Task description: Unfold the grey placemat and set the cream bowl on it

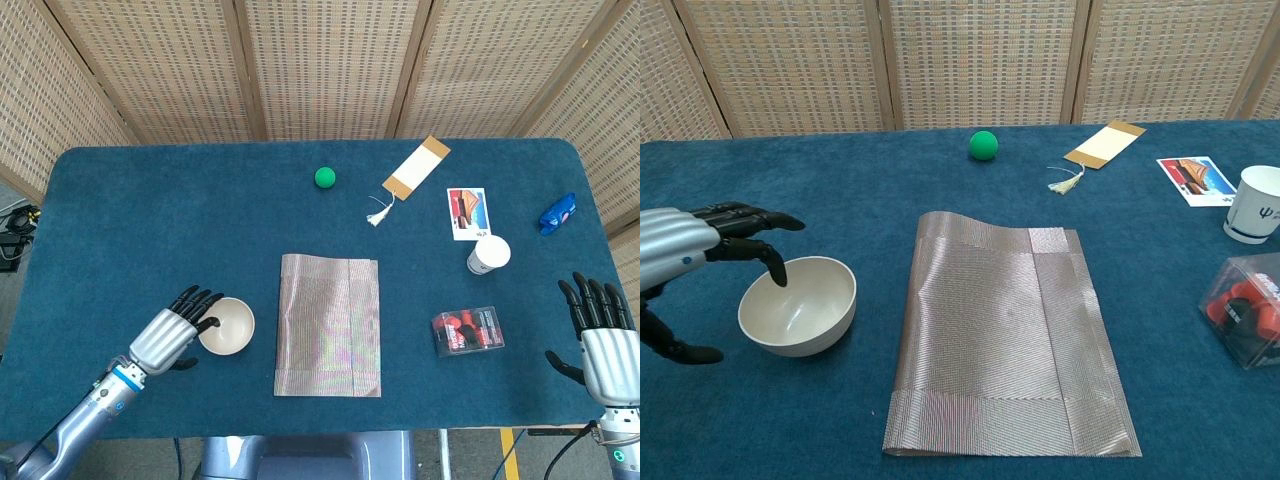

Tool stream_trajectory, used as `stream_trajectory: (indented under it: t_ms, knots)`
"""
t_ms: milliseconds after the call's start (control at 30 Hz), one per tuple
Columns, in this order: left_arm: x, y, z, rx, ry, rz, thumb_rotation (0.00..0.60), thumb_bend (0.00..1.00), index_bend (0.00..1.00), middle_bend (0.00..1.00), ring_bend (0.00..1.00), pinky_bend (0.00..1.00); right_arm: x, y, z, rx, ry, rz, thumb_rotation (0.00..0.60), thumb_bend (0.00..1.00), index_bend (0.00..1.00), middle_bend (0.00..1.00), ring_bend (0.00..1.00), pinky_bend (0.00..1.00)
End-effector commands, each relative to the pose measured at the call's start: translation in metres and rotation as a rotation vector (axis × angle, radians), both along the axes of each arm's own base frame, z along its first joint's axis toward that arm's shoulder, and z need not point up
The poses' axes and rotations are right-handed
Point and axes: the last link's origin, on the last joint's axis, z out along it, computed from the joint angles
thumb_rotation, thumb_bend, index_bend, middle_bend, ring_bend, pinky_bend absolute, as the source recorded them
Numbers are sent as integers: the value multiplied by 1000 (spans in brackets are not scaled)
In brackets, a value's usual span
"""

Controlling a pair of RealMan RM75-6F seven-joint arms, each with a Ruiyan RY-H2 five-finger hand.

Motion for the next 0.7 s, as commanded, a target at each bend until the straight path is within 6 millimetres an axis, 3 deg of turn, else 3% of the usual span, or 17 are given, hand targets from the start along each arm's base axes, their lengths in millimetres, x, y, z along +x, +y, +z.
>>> stream_trajectory:
  t_ms: [33,300,533,700]
  knots:
    - [4,4,-9,-8,28,-25,600,111,331,0,0,0,-2,-2,0,0,1,-8,600,0,0,0,0,0]
    - [6,12,-28,-34,82,-35,600,205,407,0,0,0,-4,-4,-1,6,0,-19,600,0,0,0,0,0]
    - [5,15,-34,-6,89,-41,600,361,572,0,0,0,-5,-5,0,7,-4,-18,600,0,0,0,0,0]
    - [2,24,-30,28,74,-22,600,376,613,0,0,0,-5,-5,-1,11,-6,-16,600,0,0,0,0,0]
